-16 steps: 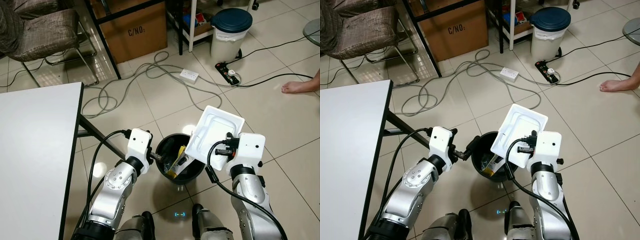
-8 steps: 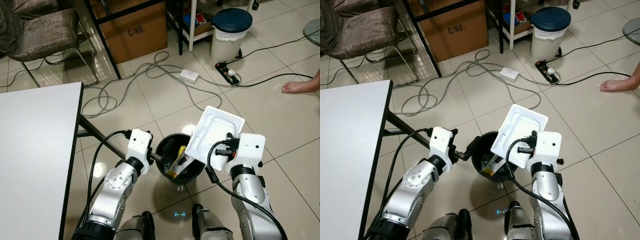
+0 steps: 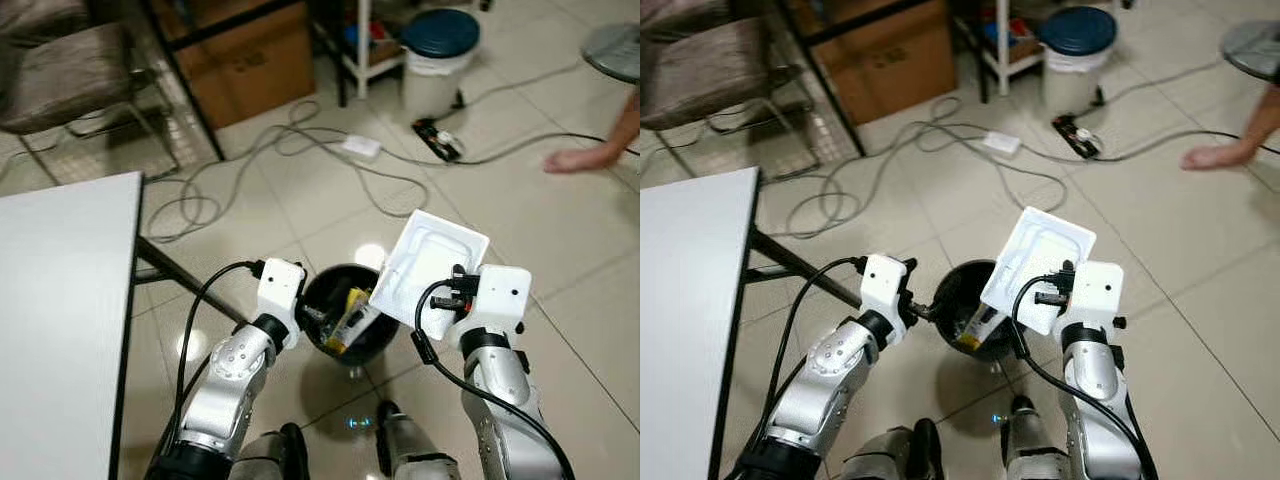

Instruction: Picking trash to rubbish bin

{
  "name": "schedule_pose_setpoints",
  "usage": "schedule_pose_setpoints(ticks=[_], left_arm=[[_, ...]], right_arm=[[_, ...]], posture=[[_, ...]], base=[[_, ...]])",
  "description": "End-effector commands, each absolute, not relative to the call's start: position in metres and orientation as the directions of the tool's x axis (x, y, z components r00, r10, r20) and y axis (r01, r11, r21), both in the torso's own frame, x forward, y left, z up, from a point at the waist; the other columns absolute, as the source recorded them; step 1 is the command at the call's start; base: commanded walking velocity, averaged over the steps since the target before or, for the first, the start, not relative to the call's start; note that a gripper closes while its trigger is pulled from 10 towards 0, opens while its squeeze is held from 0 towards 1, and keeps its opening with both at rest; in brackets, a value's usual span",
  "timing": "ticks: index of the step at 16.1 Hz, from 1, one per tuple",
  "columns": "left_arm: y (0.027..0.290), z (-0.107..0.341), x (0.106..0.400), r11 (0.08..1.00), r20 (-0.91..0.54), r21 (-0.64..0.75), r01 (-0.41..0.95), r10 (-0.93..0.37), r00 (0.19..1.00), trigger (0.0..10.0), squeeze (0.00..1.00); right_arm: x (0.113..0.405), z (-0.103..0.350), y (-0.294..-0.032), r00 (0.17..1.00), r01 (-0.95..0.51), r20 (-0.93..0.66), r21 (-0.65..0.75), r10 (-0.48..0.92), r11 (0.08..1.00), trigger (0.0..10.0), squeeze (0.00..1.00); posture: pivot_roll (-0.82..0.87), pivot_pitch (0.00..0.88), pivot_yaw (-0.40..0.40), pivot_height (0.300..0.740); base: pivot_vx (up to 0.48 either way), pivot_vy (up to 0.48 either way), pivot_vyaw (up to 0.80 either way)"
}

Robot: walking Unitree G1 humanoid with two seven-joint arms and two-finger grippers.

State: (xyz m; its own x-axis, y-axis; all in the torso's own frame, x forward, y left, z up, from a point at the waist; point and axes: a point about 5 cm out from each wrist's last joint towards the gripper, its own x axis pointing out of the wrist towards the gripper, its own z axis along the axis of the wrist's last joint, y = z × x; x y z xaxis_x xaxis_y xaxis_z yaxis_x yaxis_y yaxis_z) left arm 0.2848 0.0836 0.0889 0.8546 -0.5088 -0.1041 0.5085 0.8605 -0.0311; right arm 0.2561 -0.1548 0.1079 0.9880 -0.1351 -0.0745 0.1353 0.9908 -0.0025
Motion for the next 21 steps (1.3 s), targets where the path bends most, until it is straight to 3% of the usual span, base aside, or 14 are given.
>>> schedule_pose_setpoints(ticks=[1,21], left_arm=[[0.0879,0.0799,0.2809,0.863,-0.143,-0.033,0.504,-0.503,0.852,10.0,0.0],[0.0842,0.0763,0.2781,0.847,-0.155,-0.046,0.53,-0.53,0.834,10.0,0.0]], right_arm=[[0.2542,0.1048,-0.153,0.987,0.13,-0.091,0.004,-0.129,0.992,10.0,0.0],[0.2567,0.1042,-0.1554,0.986,0.136,-0.09,-0.031,-0.139,0.99,10.0,0.0]], posture=[[-0.07,0.281,0.131,0.74],[-0.08,0.272,0.128,0.74]], base=[[0.0,0.0,0.0],[0.29,0.0,0.0]])
